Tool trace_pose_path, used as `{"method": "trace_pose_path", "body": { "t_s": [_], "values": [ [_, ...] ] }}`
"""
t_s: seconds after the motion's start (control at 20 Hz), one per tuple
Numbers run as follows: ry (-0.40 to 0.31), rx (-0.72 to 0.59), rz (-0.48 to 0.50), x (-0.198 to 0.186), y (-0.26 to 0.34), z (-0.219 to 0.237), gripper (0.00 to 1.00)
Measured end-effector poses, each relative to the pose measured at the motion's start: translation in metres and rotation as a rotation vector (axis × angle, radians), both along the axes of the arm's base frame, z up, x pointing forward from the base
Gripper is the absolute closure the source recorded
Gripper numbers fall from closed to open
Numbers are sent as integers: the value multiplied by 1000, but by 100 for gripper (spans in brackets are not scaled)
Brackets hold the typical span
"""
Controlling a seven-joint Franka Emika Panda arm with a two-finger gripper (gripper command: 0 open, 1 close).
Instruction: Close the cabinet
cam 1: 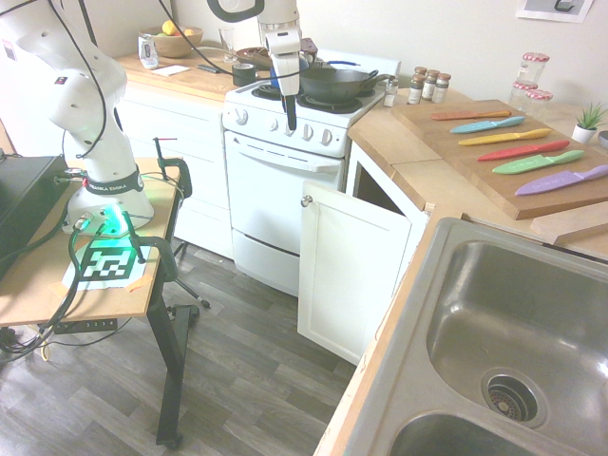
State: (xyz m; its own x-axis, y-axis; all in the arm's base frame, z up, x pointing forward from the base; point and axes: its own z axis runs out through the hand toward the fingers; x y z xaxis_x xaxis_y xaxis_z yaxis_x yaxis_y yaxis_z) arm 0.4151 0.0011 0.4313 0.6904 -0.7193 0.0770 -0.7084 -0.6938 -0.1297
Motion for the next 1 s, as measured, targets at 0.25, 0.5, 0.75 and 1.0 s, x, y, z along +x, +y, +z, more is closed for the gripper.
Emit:
{"method": "trace_pose_path", "body": {
  "t_s": [0.25,0.5,0.75,1.0],
  "values": [
    [11,10,-5,0,-16,-6,0],
    [46,-50,-1,0,-71,-38,0],
    [89,-55,-23,19,-105,-106,0],
    [145,-28,-24,62,-112,-166,0]
  ]
}}
